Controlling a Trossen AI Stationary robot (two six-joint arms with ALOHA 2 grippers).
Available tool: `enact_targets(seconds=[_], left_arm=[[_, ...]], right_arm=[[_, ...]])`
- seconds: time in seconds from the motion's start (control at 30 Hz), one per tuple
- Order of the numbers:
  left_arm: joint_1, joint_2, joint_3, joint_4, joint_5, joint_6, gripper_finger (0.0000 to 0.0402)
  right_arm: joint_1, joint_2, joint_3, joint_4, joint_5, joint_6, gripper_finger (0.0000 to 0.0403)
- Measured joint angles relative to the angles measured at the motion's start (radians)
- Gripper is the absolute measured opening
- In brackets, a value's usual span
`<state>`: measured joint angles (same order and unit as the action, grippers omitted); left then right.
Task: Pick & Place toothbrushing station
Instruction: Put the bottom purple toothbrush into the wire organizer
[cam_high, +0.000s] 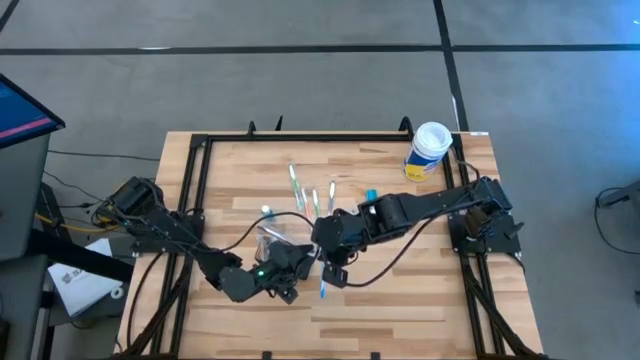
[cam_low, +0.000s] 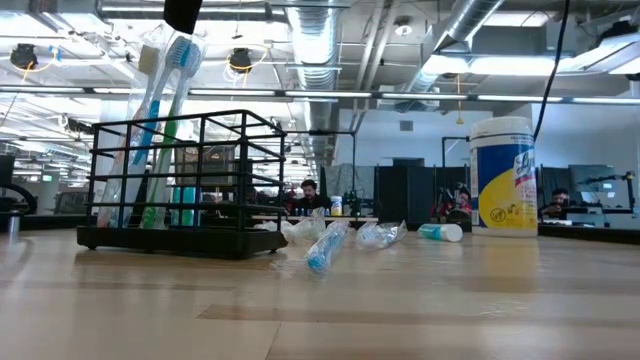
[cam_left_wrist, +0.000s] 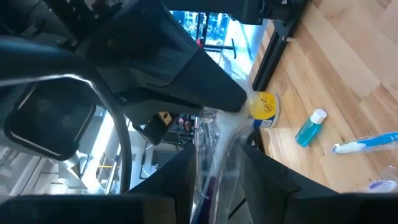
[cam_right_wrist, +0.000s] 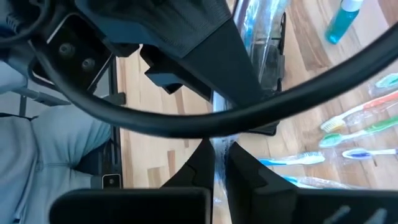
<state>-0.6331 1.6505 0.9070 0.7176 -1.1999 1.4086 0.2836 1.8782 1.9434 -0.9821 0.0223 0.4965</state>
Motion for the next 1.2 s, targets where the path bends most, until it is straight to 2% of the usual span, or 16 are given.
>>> enact_targets(seconds=[0.17,0.4,0.63,0.87,1.2], left_arm=[[0.002,0.0,0.0,0.0,-0.002,0.0,0.0089],[0.013,0.002,-0.002,-0.008,-0.007,-0.005,0.001],[0.017,0.002,-0.002,-0.006,-0.014,-0.028,0.0007],[0.019,0.002,-0.002,0.004,-0.011,-0.054,0.0005],[0.019,-0.037,-0.001,0.003,-0.015,-0.055,0.0005]], right_arm=[[-0.01,0.0,0.0,0.0,0.0,0.0,0.0007],[-0.024,-0.001,0.0,-0.002,0.0,0.0,0.0007],[-0.037,-0.002,0.0,-0.004,-0.003,-0.01,0.0015],[-0.031,-0.002,0.0,-0.002,0.0,-0.054,0.0068],[-0.027,-0.009,0.0,-0.008,-0.026,-0.09,0.0117]])
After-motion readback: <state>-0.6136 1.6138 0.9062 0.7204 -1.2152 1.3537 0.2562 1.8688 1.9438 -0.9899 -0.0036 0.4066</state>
